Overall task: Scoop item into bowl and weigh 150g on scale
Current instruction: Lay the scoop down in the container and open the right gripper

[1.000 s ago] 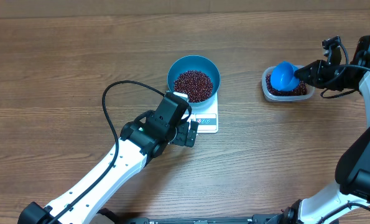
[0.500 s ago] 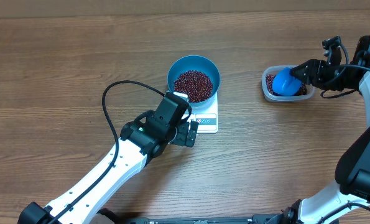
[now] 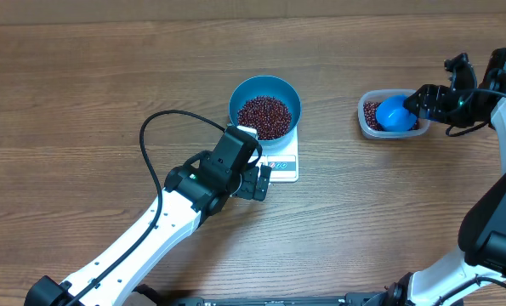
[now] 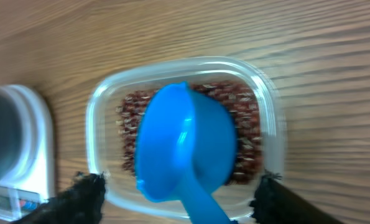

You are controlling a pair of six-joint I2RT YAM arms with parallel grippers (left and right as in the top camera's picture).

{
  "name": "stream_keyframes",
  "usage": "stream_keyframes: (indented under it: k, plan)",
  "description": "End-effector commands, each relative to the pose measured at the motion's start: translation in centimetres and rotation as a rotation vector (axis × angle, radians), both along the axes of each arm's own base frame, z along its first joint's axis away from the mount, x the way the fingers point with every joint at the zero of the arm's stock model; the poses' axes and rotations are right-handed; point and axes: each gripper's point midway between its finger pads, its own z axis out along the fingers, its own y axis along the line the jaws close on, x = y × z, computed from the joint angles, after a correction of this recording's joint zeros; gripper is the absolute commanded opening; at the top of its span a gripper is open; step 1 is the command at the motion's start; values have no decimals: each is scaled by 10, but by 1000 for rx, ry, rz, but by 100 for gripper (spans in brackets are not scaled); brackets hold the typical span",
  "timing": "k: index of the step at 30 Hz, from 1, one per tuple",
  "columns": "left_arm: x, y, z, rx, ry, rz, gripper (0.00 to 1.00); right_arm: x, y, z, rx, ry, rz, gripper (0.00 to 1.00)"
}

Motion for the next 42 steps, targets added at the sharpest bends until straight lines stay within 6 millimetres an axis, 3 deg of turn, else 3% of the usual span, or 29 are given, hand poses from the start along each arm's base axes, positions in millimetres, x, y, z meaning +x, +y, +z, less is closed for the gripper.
stream_keyframes:
  k: [1, 2, 8, 13, 21, 31, 42]
  plan:
    - [-1, 4, -2, 15, -2, -7, 99, -3, -21, -9, -108, 33, -43, 88]
    - [-1, 4, -2, 15, -2, -7, 99, -2, -24, -9, -124, 32, -49, 100]
    - [-1, 4, -2, 15, -2, -7, 100, 2, -39, -10, -204, 25, -77, 100]
    - [-1, 4, -2, 15, -2, -7, 100, 16, -40, -3, -204, -39, -82, 100]
    - [-1, 4, -2, 15, -2, -7, 100, 26, 3, 14, 52, -116, -30, 100]
    - [-1, 4, -2, 15, -2, -7, 100, 11, 33, 6, 87, -22, 17, 100]
    - [-1, 4, -2, 15, -2, -7, 100, 10, 42, 4, 79, -10, 38, 100]
